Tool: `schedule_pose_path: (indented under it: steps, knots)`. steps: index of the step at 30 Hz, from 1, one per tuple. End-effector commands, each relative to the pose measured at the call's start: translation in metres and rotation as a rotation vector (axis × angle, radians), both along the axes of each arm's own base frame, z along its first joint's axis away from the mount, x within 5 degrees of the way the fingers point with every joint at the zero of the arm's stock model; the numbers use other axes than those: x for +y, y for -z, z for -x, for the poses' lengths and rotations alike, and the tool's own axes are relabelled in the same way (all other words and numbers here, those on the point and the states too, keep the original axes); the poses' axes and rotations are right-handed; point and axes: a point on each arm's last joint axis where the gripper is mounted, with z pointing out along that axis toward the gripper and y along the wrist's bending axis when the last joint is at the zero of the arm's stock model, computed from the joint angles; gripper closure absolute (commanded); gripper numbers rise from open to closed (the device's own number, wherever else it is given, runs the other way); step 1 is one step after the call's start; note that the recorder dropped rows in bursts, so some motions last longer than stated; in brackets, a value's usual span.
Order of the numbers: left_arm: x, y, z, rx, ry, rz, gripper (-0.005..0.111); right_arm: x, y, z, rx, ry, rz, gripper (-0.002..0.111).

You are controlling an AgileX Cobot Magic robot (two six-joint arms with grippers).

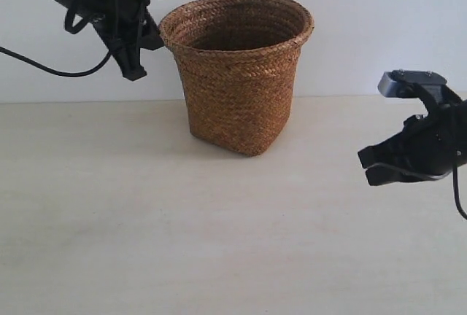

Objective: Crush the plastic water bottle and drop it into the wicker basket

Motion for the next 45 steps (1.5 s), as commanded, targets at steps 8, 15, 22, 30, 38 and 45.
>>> schedule_pose_path:
  steps: [8, 15, 22, 30, 38, 45]
  knots:
    - [0.047, -0.026, 0.053, 0.336, -0.471, -0.068, 0.102, -0.019, -0.047, 0.0, 0.25, 0.056, 0.241, 0.108]
    - [0.069, -0.031, 0.084, 0.381, -0.623, 0.039, 0.102, -0.039, -0.078, 0.016, 0.159, 0.171, 0.405, 0.108]
    - [0.089, -0.017, 0.135, 0.392, -0.71, 0.091, 0.102, -0.045, -0.105, 0.05, 0.07, 0.235, 0.404, 0.108]
    - [0.104, -0.001, 0.175, 0.379, -0.756, 0.155, 0.102, -0.049, -0.099, 0.098, -0.092, 0.261, 0.368, 0.108]
    - [0.117, 0.009, 0.213, 0.304, -0.786, 0.29, 0.102, -0.052, -0.103, 0.149, -0.325, 0.327, 0.288, 0.108]
    - [0.13, 0.004, 0.255, 0.094, -0.719, 0.531, 0.102, -0.055, -0.112, 0.193, -0.636, 0.367, 0.209, 0.108]
